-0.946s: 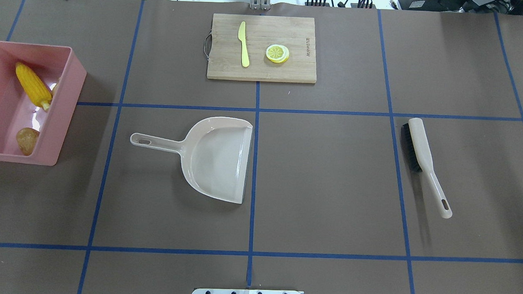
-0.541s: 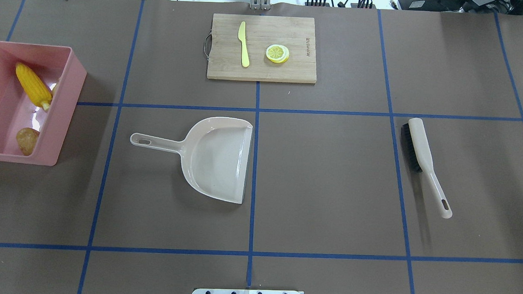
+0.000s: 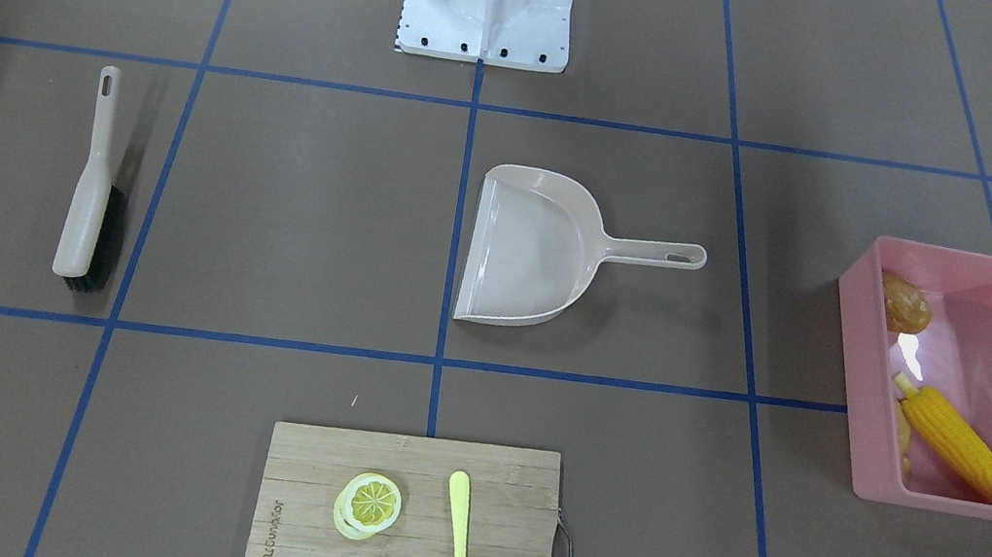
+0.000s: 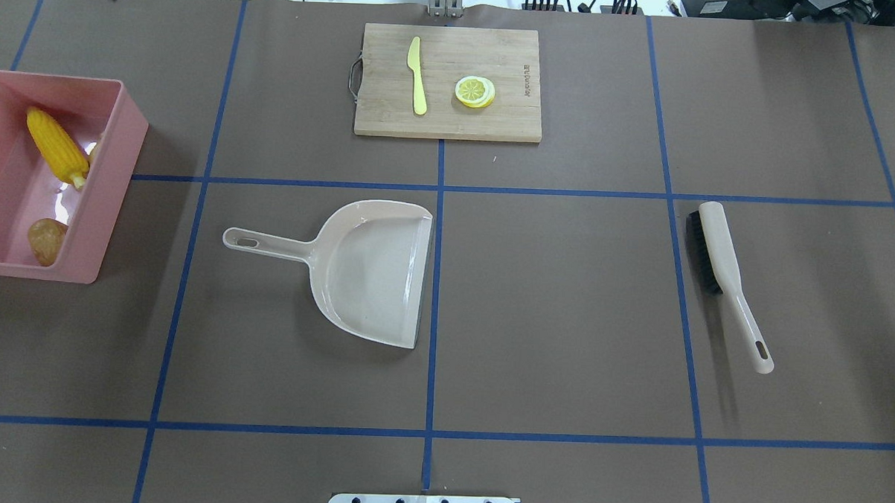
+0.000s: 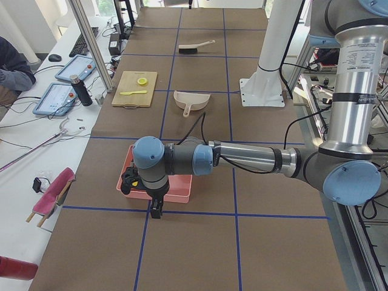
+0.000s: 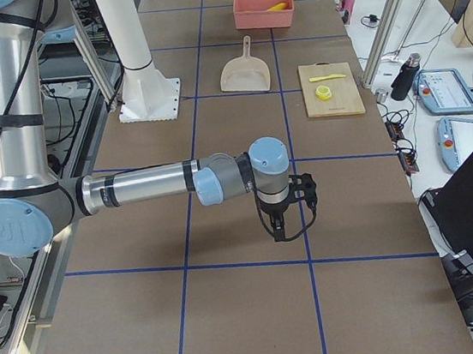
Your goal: Sweep and dump trash into bin
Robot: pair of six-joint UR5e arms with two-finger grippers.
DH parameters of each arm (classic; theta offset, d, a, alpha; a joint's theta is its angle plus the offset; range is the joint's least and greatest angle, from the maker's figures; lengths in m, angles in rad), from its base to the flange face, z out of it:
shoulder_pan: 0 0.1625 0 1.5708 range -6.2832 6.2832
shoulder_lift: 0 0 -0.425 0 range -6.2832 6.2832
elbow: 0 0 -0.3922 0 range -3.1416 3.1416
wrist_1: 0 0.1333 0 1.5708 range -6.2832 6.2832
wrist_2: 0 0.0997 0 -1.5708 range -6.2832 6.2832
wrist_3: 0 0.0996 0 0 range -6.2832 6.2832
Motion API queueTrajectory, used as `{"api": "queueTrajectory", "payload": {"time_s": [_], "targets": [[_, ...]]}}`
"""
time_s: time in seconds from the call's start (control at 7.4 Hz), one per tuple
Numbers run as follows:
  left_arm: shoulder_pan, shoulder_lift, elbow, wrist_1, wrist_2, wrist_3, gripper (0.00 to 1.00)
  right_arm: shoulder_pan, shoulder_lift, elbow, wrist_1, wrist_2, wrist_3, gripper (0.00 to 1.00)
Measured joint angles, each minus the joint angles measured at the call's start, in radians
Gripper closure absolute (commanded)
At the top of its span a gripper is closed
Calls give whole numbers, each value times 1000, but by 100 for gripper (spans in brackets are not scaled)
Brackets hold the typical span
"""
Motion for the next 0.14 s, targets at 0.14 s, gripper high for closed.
{"api": "queueTrajectory", "payload": {"time_s": [0.14], "targets": [[0,-2,-6,1,0,0,1,0,0,0,0,0,0,0]]}}
